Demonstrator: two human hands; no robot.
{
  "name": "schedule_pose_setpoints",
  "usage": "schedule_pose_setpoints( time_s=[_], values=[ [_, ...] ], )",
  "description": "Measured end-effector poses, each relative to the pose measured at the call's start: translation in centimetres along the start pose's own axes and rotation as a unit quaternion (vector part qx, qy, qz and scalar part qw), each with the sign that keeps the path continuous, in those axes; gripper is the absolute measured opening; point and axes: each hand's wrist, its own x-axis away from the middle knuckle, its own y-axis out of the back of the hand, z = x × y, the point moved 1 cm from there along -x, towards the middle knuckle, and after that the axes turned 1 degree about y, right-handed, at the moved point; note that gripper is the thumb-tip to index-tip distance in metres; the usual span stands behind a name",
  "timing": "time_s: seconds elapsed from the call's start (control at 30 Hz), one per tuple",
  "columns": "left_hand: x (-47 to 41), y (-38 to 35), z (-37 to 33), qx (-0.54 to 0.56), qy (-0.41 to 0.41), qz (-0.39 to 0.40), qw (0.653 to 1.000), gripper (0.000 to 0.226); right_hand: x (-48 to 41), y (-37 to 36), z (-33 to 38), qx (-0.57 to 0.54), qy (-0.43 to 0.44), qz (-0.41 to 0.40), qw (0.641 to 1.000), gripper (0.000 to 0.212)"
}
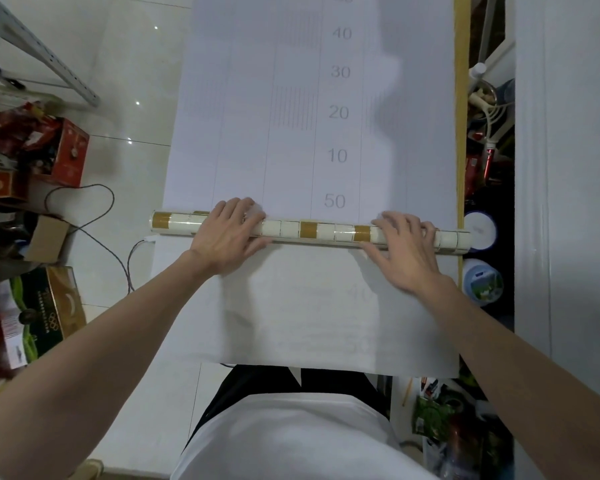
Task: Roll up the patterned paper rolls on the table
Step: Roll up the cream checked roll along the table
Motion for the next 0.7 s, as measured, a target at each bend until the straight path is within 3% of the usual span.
schedule_pose_setpoints(
  time_s=[0.13,0.33,0.5,0.7],
  values=[
    [0.21,-0.28,-0.26,-0.012,0.009,0.003,1.000,0.052,0.14,-0.05,0.04,0.020,0.017,0.012,1.000,0.059],
    [0.02,-0.28,-0.06,-0.031,-0.014,0.002,0.999,0.047,0.32,-0.15,0.50,-0.014,-0.013,-0.012,1.000,0.037],
    [0.27,-0.59,-0.16,-0.046,0.005,-0.003,0.999,0.059,0.39,0.00,0.23,0.017,0.003,-0.006,1.000,0.055],
    [0.19,-0.62,-0.26,-0.023,0.002,-0.008,1.000,0.050,0.28,0.08,0.66,-0.009,-0.003,-0.007,1.000,0.036]
  ],
)
